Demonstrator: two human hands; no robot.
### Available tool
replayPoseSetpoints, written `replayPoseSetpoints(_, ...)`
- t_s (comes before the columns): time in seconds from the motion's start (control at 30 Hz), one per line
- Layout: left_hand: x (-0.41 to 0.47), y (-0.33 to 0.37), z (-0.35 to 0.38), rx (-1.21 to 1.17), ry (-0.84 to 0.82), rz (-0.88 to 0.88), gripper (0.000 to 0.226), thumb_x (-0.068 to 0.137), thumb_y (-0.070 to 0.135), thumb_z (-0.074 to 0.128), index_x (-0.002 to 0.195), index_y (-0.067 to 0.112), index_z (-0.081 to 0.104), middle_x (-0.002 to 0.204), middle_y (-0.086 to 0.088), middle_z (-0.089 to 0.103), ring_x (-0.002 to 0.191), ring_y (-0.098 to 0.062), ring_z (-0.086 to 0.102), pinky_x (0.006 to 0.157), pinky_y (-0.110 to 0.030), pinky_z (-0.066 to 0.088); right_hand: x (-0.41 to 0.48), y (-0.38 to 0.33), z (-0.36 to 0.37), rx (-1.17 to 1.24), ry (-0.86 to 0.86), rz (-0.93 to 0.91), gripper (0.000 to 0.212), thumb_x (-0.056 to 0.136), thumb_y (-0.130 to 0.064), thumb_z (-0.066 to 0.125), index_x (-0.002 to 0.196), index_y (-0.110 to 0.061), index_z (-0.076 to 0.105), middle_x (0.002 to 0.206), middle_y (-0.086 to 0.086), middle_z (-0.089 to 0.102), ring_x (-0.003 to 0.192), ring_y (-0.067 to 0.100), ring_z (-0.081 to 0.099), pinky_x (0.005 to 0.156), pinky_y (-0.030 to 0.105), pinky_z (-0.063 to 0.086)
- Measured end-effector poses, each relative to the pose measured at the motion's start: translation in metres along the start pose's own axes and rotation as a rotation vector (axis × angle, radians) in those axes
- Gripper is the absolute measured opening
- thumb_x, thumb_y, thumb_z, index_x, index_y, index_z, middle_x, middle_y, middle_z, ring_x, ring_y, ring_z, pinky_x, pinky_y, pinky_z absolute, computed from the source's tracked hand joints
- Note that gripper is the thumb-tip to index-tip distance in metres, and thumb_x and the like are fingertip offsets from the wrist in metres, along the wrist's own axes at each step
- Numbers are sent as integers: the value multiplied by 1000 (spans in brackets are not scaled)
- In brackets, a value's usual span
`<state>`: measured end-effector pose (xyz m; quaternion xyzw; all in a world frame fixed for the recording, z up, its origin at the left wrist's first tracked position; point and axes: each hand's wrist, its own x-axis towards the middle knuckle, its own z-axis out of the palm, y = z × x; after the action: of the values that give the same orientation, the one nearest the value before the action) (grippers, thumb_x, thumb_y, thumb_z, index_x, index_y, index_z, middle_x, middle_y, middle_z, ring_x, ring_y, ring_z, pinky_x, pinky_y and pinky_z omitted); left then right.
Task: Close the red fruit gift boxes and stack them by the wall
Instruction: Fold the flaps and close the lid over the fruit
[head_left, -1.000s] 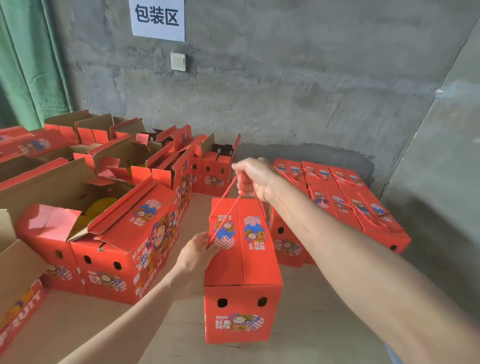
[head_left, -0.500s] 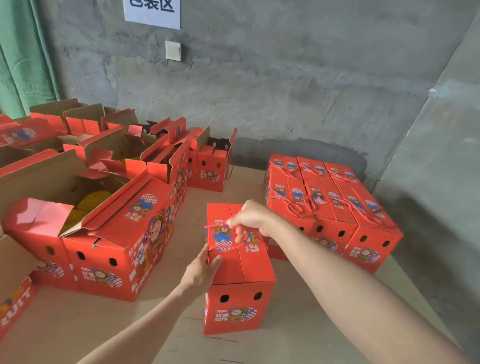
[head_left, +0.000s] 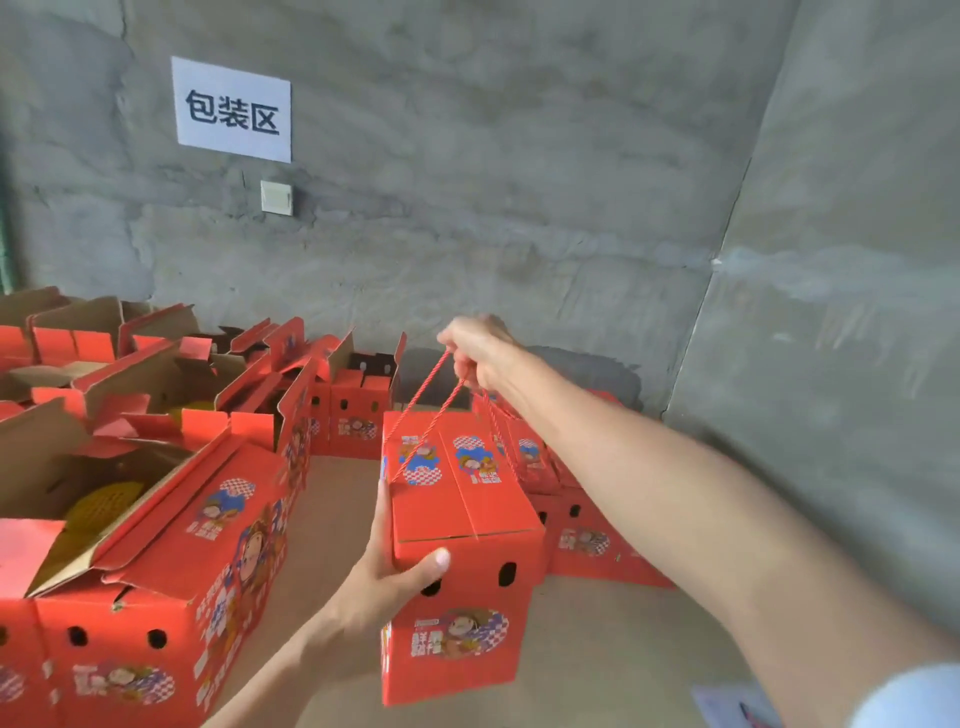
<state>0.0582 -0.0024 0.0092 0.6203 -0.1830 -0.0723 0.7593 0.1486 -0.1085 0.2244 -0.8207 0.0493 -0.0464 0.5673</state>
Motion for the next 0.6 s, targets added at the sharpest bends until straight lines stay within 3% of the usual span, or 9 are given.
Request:
replayPoseSetpoints(0.07,14,23,10,184,-28,178,115,71,15,81,129,62,-7,137,10,51,121,-5,54,88,-20,50,1,-29,-23,-23,65,-76,26,84,-2,55,62,-10,45,23,-4,29,22,10,31,40,9,26)
replayPoseSetpoints(0.1,24,32,15,255,-2,241,121,68,11,83,131,56,-11,142,6,44,125,-6,50,93,-19,47,1,-42,-35,-40,96,-109,25,84,-2,56,62,-10,46,24,-4,30,22,10,32,42,11,27)
replayPoseSetpoints(0.17,48,45,26,344,40,298,130,63,9,87,132,53,-14,148,-1,34,134,-14,41,106,-33,41,2,-60,-58,-63,141,-167,26,84,-2,56,62,-10,46,26,-3,31,23,10,33,42,12,27)
replayPoseSetpoints(0.23,71,51,39,373,66,309,132,62,9,87,131,58,-14,152,0,28,138,-18,35,110,-45,36,4,-66,-80,-93,166,-195,28,83,-2,58,59,-11,46,30,-3,33,26,10,33,41,10,26)
replayPoseSetpoints(0.4,136,42,84,387,110,331,117,56,13,81,131,65,9,147,-2,33,130,-24,43,103,-49,42,22,-46,-134,-285,239,-254,29,82,-9,66,59,-11,48,43,1,44,36,13,40,43,17,30)
replayPoseSetpoints(0.6,232,10,145,384,169,401,101,60,3,80,126,55,25,137,3,42,123,-21,48,101,-46,45,86,2,-202,-543,287,-335,27,82,-11,63,61,-8,47,69,11,56,66,24,54,47,23,33)
